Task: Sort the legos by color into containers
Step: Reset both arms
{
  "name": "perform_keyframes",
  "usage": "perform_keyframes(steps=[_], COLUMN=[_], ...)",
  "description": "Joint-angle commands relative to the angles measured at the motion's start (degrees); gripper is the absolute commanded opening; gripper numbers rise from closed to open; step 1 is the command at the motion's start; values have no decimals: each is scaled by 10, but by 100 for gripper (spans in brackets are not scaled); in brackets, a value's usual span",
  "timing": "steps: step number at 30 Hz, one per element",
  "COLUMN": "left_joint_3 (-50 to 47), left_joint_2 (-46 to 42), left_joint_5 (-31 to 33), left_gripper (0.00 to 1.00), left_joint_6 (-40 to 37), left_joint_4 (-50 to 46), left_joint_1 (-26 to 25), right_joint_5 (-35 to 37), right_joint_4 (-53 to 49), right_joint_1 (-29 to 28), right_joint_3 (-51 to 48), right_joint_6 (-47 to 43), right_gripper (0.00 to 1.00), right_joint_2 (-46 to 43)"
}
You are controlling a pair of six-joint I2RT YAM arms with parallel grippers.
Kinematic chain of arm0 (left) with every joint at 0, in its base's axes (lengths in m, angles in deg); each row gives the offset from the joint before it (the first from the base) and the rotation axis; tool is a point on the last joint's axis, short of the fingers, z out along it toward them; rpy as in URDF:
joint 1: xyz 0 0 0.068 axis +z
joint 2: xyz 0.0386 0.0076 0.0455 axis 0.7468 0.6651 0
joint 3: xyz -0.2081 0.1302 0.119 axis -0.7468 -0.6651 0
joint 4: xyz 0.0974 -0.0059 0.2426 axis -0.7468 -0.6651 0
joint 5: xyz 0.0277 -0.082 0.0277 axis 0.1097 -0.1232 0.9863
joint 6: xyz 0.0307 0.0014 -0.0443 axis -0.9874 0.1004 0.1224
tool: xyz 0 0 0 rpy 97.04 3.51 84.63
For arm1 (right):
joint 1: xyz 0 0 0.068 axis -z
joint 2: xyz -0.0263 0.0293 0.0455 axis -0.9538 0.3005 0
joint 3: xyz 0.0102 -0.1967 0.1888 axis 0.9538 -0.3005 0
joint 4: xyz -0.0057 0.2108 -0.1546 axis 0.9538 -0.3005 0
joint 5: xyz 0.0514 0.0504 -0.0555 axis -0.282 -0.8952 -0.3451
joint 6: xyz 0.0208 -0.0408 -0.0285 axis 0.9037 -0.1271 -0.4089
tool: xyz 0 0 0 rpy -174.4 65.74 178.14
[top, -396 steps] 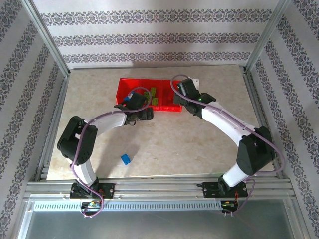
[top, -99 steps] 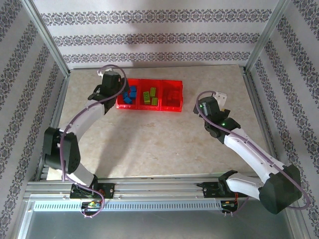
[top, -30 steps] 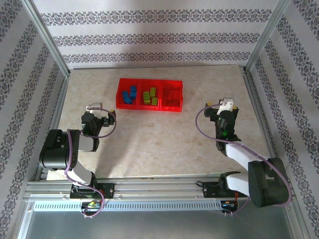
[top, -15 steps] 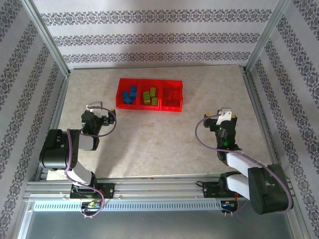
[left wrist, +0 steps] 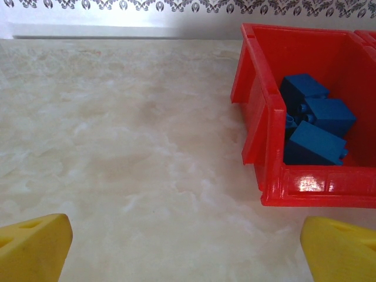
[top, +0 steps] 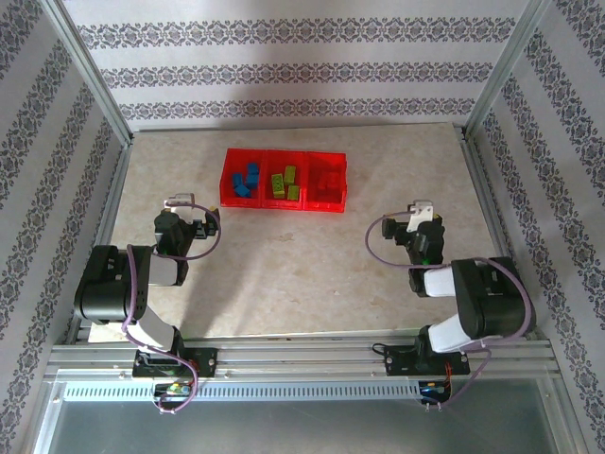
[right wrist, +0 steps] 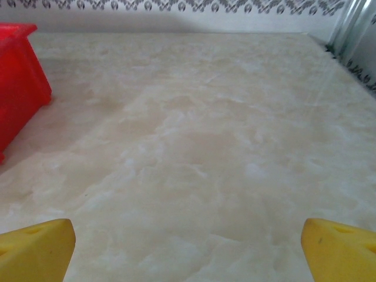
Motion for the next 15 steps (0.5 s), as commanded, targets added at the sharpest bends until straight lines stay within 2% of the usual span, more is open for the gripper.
perform_keyframes(steps=[1,2,5,15], left_joint_3=[1,1,2,2], left_joint_2=[-2,-1,-2,-2], left_joint_5=[-13,-14,-15,-15], left_gripper=[100,100,100,100], left_joint_6=[-12,-13,-13,-14], left_joint_4=[-7,-7,-9,-10], left_joint_1=[-1,0,-1,-1], right_joint_5=[0,-2,5,3], right_joint_4=[-22,-51,-21,-46], right_joint_1=[4,9,9,9], right_joint_3=[55,65,58,63], right_joint_6=[7,10,14,11], right_gripper=[98,98,98,98], right_joint_2=[8,0,9,0])
